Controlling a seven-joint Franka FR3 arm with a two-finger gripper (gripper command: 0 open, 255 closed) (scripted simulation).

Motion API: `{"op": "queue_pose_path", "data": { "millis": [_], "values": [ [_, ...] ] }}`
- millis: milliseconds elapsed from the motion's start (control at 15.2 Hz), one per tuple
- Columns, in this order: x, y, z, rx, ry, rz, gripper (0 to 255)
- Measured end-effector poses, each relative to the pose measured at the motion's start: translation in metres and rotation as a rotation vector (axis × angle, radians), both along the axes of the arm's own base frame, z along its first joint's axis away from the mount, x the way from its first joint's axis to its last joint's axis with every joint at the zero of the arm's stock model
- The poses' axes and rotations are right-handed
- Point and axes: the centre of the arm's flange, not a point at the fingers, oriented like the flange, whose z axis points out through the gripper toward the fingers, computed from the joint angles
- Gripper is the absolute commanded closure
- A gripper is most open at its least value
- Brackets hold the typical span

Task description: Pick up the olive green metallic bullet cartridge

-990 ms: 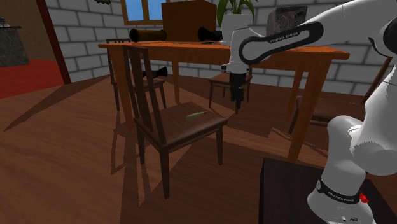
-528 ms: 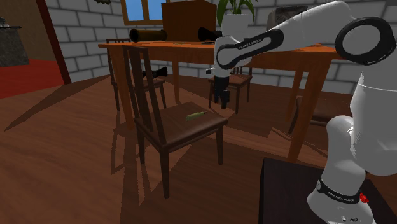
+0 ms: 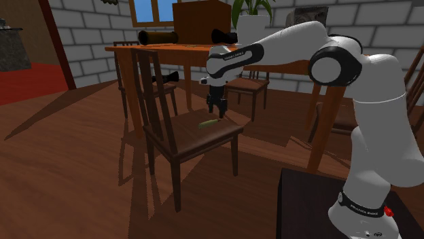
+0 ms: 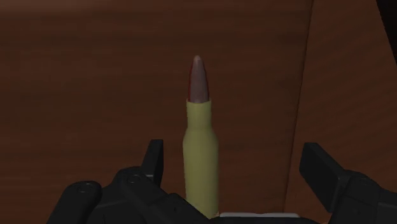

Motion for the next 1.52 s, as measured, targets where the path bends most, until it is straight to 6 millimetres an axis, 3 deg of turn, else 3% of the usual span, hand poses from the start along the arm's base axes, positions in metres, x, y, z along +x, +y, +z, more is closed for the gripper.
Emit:
{"op": "queue_pose_path", "data": {
  "millis": [198,660,726,1518],
  "values": [
    [0.022,0.003,-0.014,0.008,-0.003,0.065,0],
    [0.025,0.004,-0.047,0.009,-0.004,0.074,0],
    [0.025,0.004,-0.048,0.009,-0.004,0.074,255],
    [0.026,0.004,-0.042,0.008,-0.006,0.074,255]
  ]
}}
